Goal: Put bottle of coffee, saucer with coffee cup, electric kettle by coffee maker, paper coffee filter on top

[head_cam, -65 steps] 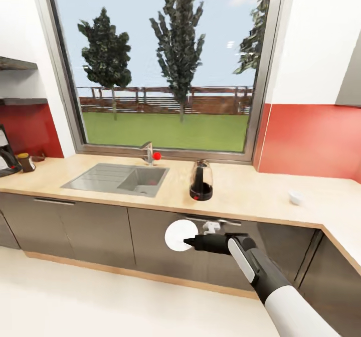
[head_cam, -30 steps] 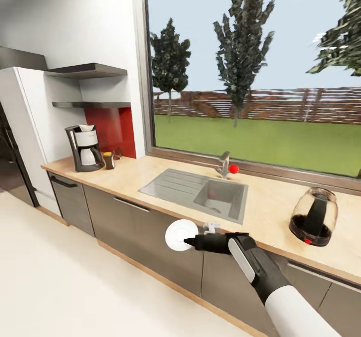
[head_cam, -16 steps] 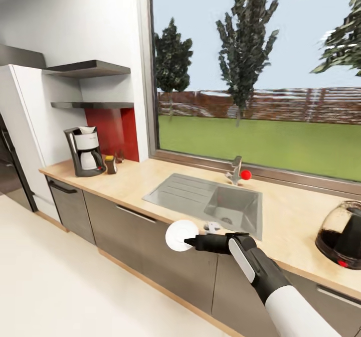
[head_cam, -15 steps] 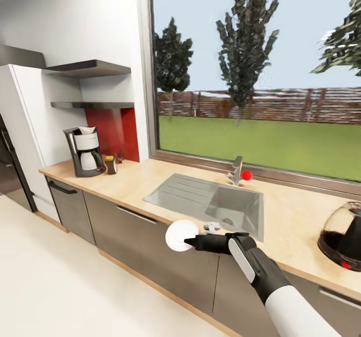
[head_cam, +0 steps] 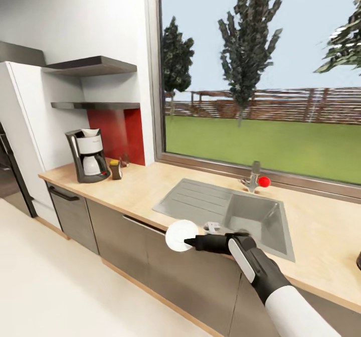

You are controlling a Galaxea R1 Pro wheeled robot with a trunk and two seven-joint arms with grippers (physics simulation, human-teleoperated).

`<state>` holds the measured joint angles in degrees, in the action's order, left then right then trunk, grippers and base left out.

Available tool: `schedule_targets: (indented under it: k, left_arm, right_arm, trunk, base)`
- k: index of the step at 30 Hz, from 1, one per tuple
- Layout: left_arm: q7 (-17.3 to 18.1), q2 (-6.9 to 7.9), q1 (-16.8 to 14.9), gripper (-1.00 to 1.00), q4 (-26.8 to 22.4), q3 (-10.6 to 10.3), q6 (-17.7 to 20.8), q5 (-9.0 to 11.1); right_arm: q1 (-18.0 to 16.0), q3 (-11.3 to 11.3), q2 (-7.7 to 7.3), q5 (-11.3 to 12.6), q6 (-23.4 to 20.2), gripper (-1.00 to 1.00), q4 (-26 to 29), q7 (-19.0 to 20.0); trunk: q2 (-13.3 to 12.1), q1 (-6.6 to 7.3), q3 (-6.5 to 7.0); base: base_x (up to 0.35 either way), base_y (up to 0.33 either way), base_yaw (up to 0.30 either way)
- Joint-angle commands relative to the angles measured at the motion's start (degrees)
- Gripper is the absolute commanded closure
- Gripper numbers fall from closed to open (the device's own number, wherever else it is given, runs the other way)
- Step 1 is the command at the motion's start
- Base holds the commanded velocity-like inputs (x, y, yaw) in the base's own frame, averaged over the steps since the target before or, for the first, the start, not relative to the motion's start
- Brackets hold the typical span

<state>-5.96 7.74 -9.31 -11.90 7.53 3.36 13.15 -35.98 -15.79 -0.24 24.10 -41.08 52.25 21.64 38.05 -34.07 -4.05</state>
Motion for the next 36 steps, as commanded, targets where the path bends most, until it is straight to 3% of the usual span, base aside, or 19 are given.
schedule_targets:
  k: [1, 36]
  left_arm:
    - [-0.11, -0.03, -0.01, -1.00, -0.14, 0.08, 0.21, 0.39]
    - [-0.11, -0.45, -0.01, -1.00, -0.09, 0.11, -0.29, 0.39]
  right_arm:
    - [-0.06, -0.05, -0.02, 0.03, -0.22, 1.00, 0.06, 0.07]
    - [-0.06, -0.03, -0.02, 0.07, -0.22, 1.00, 0.13, 0.07]
  trunk:
    - [0.09, -0.04, -0.10]
    - [0.09, -0.04, -0.10]
  base:
    - [0.201, 0.282, 0.000]
    - [0.160, 0.302, 0.000]
